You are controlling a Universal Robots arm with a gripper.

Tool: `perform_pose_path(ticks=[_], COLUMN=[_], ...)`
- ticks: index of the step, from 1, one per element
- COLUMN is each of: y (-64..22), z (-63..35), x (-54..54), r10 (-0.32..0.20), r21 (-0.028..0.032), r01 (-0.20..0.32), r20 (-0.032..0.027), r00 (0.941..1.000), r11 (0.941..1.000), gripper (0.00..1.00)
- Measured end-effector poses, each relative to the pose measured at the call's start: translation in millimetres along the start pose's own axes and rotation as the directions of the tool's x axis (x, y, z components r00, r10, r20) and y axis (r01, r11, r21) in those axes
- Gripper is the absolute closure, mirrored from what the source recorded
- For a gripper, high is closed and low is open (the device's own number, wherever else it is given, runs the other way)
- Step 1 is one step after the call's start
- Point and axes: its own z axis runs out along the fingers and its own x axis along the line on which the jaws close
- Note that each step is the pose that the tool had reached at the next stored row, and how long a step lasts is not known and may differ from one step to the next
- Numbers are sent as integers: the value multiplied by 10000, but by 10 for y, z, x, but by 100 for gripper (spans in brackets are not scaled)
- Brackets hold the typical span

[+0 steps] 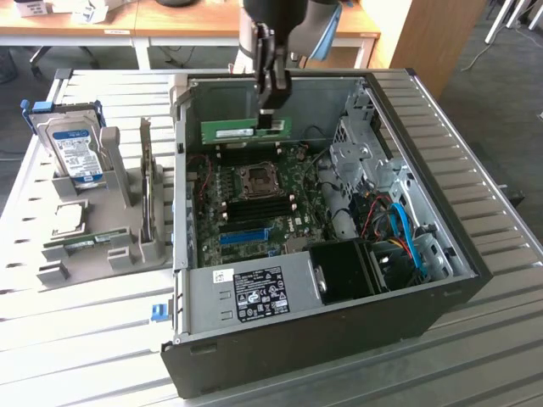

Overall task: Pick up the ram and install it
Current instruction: 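Pick up the ram and move it above insertion slot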

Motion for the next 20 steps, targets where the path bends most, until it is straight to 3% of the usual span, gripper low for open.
perform_pose_path(ticks=[9,16,20], y=[-281,-290,-288], z=[-6,-5,-2], x=[-6,-16,-99], r10=[-21,-20,-20], r21=[0,1,0], r01=[21,20,20], r20=[0,3,2], r00=[10000,10000,10000], r11=[10000,10000,10000], gripper=[88,88,88])
